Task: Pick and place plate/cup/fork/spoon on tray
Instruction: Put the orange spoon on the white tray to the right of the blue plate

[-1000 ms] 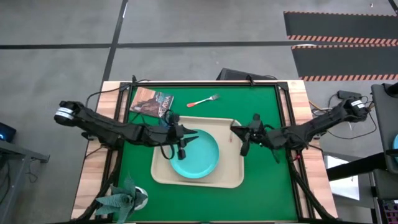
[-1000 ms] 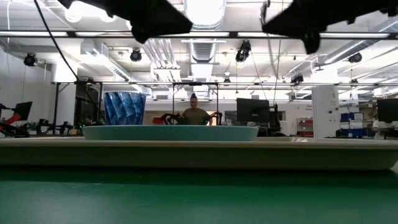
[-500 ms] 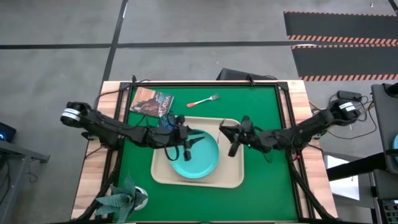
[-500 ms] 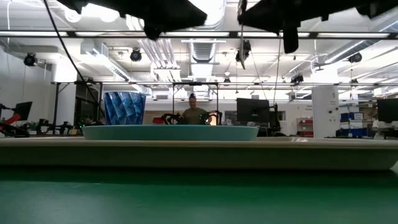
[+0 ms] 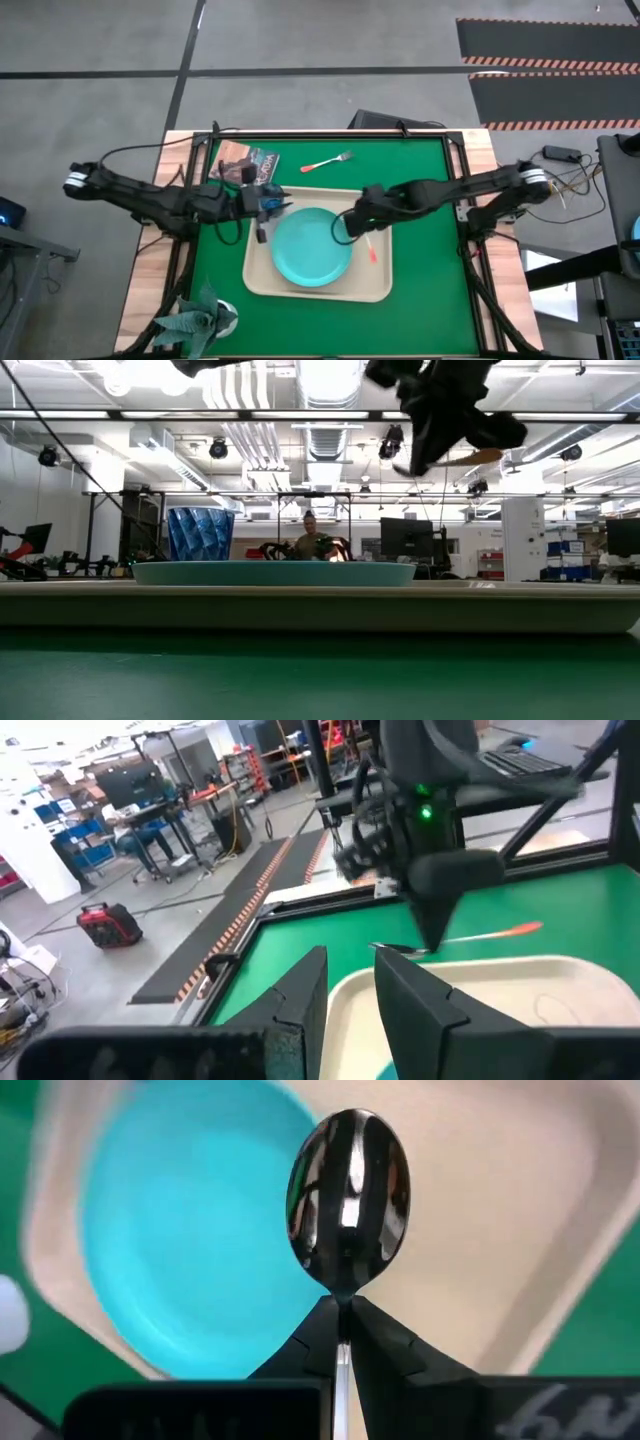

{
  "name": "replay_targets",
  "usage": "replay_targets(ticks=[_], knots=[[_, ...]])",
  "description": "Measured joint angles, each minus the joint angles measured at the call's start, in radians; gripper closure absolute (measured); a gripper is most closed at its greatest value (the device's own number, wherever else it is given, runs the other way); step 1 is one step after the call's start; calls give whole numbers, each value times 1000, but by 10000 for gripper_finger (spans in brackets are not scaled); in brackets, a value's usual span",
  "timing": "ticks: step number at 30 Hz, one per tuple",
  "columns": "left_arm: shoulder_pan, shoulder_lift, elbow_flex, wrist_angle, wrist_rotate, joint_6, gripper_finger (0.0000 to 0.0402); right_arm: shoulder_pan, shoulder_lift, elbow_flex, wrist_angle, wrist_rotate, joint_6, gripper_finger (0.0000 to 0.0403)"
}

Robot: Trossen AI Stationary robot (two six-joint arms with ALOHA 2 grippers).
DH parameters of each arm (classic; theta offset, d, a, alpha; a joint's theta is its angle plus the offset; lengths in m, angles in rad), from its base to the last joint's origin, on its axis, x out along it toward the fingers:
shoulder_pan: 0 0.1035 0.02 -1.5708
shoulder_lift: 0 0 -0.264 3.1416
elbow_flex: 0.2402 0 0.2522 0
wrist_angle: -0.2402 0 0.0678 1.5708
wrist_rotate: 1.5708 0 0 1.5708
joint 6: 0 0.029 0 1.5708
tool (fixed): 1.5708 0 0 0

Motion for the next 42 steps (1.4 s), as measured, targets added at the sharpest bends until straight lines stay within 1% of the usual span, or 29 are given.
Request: replay_targets(ticks=[2,5,8,10,15,21,32,38,42], knots=[[0,-38,-25,-6,1,2,329,9,59,46,-59,-65,90,391],[0,-92,-37,4,1,1,329,28,134,104,-122,-83,191,391],[-1,-137,-50,4,3,1,329,35,198,141,-139,-89,232,391],[-1,-168,-63,-1,4,1,329,39,232,161,-144,-111,250,391],[-2,-229,-73,1,6,0,329,49,255,179,-146,-136,290,391],[-2,-266,-84,1,9,1,329,48,245,150,-148,-96,323,391],[-2,-275,-85,1,8,1,329,6,250,50,-128,-88,303,391],[-2,-272,-85,1,8,1,329,-31,252,-20,14,-72,264,391],[-2,-272,-85,2,8,1,329,-46,252,-62,56,-68,262,391]])
